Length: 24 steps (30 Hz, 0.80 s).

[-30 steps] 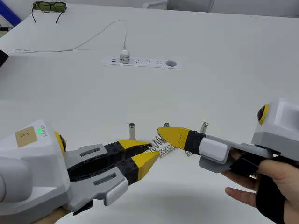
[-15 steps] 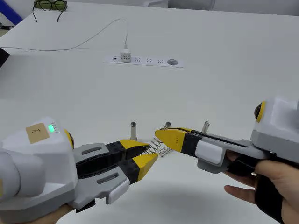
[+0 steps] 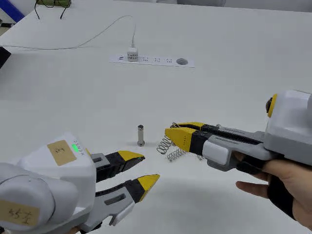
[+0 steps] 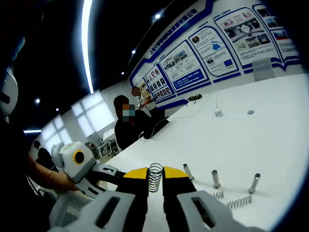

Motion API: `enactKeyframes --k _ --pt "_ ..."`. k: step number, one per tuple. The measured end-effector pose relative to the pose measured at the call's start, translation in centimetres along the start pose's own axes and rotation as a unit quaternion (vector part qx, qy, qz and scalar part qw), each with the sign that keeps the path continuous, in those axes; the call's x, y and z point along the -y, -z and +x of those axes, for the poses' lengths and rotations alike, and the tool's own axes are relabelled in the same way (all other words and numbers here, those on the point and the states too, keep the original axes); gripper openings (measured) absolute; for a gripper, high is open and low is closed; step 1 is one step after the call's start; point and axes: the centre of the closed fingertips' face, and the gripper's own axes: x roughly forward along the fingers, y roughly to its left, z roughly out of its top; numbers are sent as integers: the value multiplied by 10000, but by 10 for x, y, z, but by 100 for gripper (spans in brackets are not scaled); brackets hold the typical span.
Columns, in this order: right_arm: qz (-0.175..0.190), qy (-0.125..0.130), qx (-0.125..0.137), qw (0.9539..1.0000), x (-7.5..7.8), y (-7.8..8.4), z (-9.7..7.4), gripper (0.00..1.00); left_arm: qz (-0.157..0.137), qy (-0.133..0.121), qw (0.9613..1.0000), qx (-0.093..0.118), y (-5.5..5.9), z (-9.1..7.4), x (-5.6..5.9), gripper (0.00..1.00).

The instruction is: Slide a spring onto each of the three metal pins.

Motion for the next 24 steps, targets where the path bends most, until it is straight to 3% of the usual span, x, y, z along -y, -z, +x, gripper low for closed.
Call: enactKeyframes --k 8,15,24 --pt "-124 176 92 9997 13 -7 13 11 -175 -175 9997 -73 8 0 -6 37" --pt "-224 425 65 9988 26 -8 27 11 -321 -176 9992 -141 16 1 -7 42" --pt "-233 543 95 9982 38 -9 46 11 -372 -221 9990 -122 18 2 -9 52"
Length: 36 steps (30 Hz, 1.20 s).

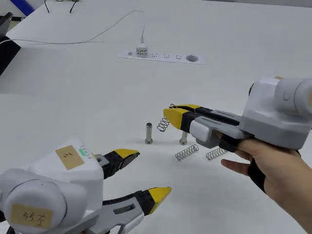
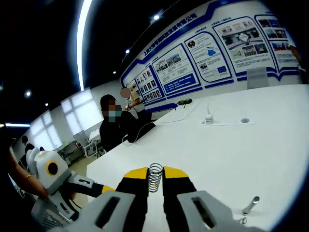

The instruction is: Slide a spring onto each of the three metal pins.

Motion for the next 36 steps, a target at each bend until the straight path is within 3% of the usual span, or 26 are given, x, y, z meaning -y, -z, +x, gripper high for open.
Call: enactKeyframes --k 8,23,36 --pt "-128 154 -1 9998 8 2 18 11 -10 -16 9999 140 -3 1 -1 60" --pt "-696 364 -93 9969 17 13 41 12 -47 -51 9999 79 1 4 -2 70" --pt "-1133 374 -189 9927 14 14 44 12 -97 -41 9999 36 2 5 -2 75"
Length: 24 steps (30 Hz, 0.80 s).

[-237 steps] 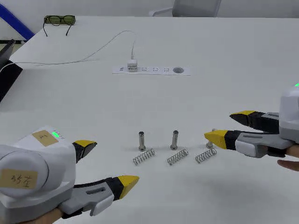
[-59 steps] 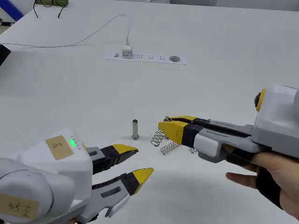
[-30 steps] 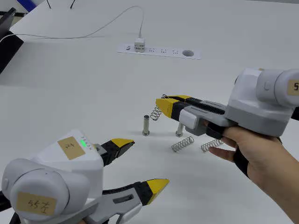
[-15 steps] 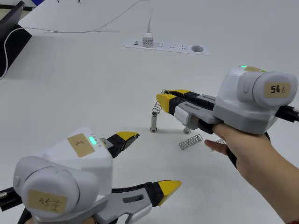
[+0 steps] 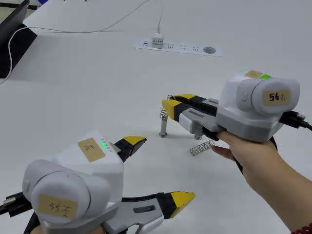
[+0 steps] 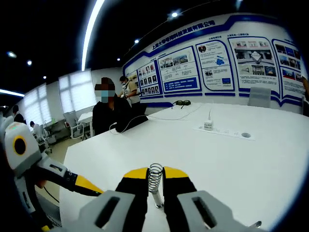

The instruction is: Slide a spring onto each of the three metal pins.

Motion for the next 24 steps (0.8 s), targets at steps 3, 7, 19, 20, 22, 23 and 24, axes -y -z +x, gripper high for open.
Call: enactKeyframes --k 3,7,19,20,22,23,24 --pt "-104 0 -20 9999 -1 0 0 12 -12 -1 10000 -5 0 0 0 75" --pt "-187 50 -24 9998 0 -1 -1 12 -14 -16 10000 -2 0 0 -1 75" --pt "-670 28 -281 9974 -5 10 4 12 -52 -71 10000 -32 1 -1 -3 77" --pt "-712 22 -314 9970 -5 12 5 12 -65 -69 9999 -33 1 -1 -3 77" --pt "-763 51 -374 9964 -5 17 6 12 -80 -63 9999 -31 2 0 -3 77" --pt "-771 80 -401 9962 -4 19 7 12 -84 -62 9999 -33 2 0 -3 77" --pt "-744 94 -415 9963 -4 20 7 12 -84 -66 9999 -33 2 -1 -3 77"
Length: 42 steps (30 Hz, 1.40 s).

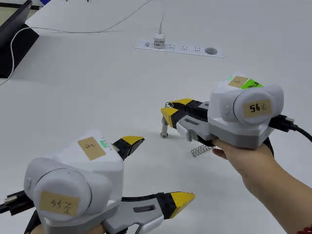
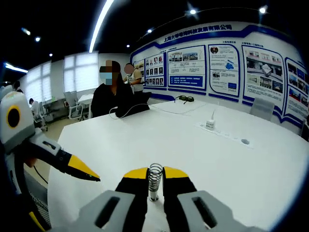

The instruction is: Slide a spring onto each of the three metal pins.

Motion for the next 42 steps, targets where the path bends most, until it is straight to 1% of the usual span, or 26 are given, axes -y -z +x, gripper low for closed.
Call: enactKeyframes --k 2,9,13,15,17,24,28,30,31,35,38,42 --pt "50 3 -48 10000 0 3 1 12 4 -7 10000 -5 0 0 0 77" --pt "18 -1 -170 9999 -1 10 4 12 45 -35 10000 -66 2 0 -1 77" --pt "-1 -18 -258 9997 -1 16 6 12 20 -10 10000 -64 3 0 -1 77" --pt "66 -46 -284 9996 -2 18 7 12 -29 -4 10000 -46 2 0 0 76" --pt "10 -45 -342 9994 -3 22 9 12 -56 -1 10000 -22 1 0 0 76" --pt "-28 -80 -463 9989 -4 30 12 12 -54 22 10000 -33 2 0 1 76" --pt "39 -64 -533 9985 -2 35 13 12 -59 30 10000 -50 3 0 1 76" --pt "20 -68 -551 9985 -3 36 14 12 -56 28 10000 -53 3 0 1 75" --pt "14 -68 -507 9987 -3 35 14 12 -50 28 10000 -61 3 0 1 75" --pt "83 6 -517 9986 -2 35 16 12 -53 19 10000 -56 3 0 0 75" --pt "16 18 -519 9986 -4 35 15 12 -35 25 10000 -63 3 0 1 75" --pt "92 18 -543 9985 -4 36 14 13 -30 17 10000 -68 3 0 1 75"
